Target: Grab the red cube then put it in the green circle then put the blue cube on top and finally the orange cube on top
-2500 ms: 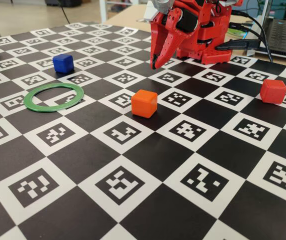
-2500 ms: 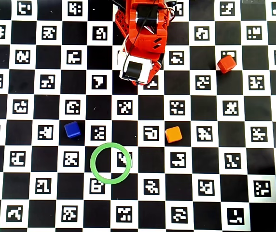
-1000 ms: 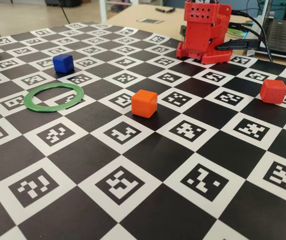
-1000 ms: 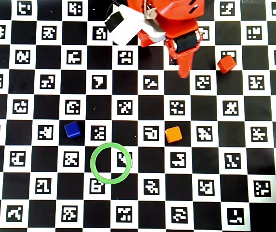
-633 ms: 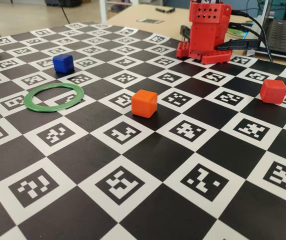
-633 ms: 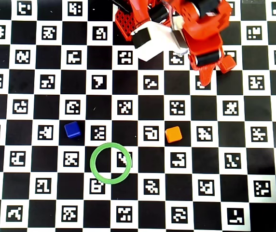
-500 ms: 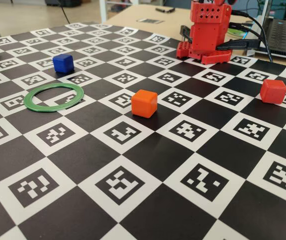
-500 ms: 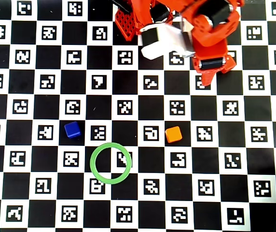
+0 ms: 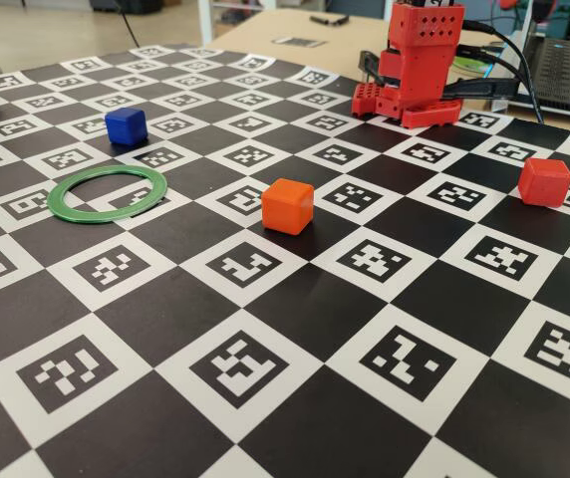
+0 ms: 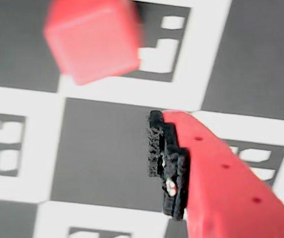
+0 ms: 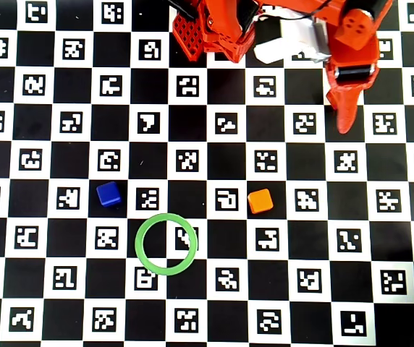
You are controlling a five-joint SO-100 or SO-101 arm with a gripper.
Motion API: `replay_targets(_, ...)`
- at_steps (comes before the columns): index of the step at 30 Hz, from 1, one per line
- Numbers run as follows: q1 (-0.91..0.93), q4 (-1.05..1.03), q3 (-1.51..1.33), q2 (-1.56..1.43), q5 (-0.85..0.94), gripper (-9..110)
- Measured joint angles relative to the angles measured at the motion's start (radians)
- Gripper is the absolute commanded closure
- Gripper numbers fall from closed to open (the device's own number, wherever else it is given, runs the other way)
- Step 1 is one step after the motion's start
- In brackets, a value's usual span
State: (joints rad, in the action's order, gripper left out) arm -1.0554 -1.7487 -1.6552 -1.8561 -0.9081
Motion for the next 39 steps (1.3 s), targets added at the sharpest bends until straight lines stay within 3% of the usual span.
replay_targets(10, -0.044, 0.115, -0.160, 0.020, -0.003, 45)
replay_targets(25, -0.129, 0.541, -0.485, 0.071, -0.028, 47)
replay_targets(39, -0.132, 0.617, -0.485, 0.201, -0.179, 50)
